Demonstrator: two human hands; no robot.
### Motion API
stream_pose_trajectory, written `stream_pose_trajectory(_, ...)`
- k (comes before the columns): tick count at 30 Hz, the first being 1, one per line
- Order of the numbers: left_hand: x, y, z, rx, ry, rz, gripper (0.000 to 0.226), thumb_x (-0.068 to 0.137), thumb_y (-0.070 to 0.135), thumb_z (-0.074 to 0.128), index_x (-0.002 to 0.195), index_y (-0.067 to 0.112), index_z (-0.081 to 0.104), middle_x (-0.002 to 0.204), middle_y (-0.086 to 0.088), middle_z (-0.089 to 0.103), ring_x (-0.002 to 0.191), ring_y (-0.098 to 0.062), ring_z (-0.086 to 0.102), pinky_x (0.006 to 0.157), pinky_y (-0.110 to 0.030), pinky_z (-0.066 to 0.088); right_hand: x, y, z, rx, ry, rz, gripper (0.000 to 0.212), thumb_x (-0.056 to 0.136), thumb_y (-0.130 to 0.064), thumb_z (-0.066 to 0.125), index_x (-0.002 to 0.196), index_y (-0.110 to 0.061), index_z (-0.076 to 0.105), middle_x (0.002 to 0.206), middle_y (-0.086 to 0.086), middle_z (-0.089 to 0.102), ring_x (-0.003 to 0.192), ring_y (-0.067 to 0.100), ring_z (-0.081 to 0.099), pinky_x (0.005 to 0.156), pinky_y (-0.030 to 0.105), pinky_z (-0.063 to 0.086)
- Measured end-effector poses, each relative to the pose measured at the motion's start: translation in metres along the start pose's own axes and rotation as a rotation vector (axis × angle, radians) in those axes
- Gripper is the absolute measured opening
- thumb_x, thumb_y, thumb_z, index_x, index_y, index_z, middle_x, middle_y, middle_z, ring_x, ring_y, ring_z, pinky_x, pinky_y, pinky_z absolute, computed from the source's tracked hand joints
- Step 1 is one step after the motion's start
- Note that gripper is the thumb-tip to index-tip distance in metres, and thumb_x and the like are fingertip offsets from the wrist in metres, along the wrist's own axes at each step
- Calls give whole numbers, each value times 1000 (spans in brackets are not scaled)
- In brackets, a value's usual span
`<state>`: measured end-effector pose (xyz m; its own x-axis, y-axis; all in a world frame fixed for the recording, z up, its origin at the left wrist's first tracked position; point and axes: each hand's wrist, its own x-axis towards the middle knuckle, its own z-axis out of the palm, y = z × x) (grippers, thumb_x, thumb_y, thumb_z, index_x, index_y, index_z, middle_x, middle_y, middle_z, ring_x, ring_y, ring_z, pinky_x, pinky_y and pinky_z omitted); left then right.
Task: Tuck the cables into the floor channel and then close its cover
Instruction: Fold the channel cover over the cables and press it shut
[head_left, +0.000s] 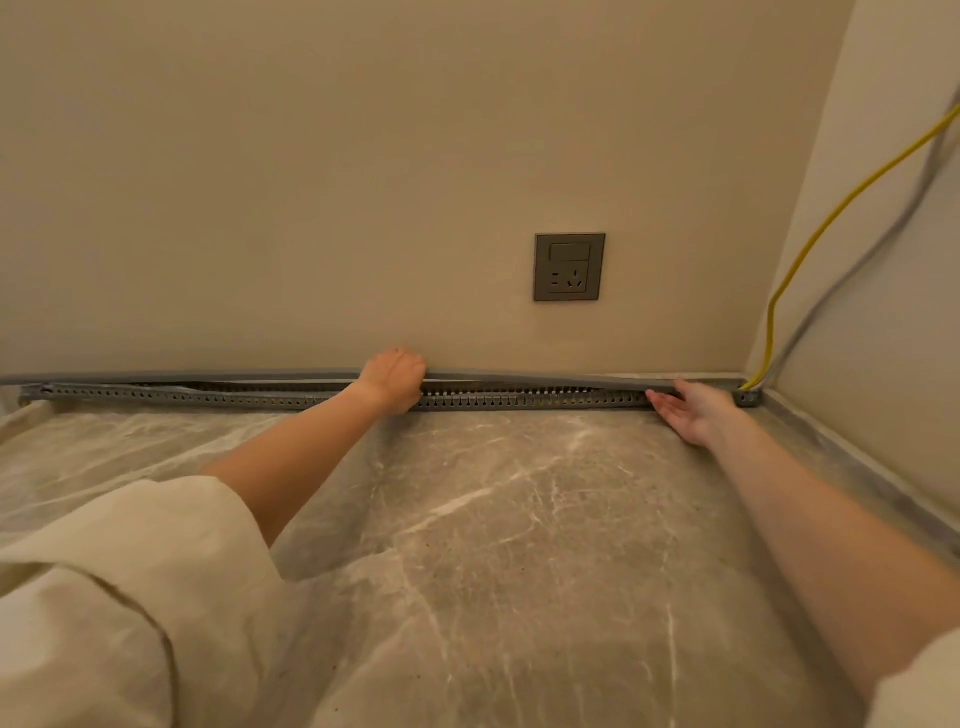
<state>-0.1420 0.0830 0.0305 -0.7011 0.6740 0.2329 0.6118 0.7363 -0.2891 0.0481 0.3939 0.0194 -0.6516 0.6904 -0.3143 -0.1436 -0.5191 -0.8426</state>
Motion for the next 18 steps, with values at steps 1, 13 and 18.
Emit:
stream_pose_trajectory(1,-1,-1,0,19,40,7,22,89,0,43,109,-1,51,111,-23,56,102,-37,53,84,-43,48,1,-1,0,9,0,-13,44,99,-8,45,140,0,33,136,23,50,105,27,63,65,31,56)
stream_pose_trajectory(13,-9,6,11,-69,53,-74,22,88,11,41,105,-1,46,112,-25,54,103,-39,51,87,-45,43,13,1,-4,-105,20,-68,3,96,1,46,97,1,48,73,15,52,41,19,63,31,19,49)
stream_pose_trajectory(18,6,48,2,-167,8,51,41,92,40,40,112,5,49,114,-20,51,106,-34,49,94,-44,41,18,1,-8,-70,33,-56,23,95,4,43,72,1,43,69,15,47,58,21,53,30,18,48)
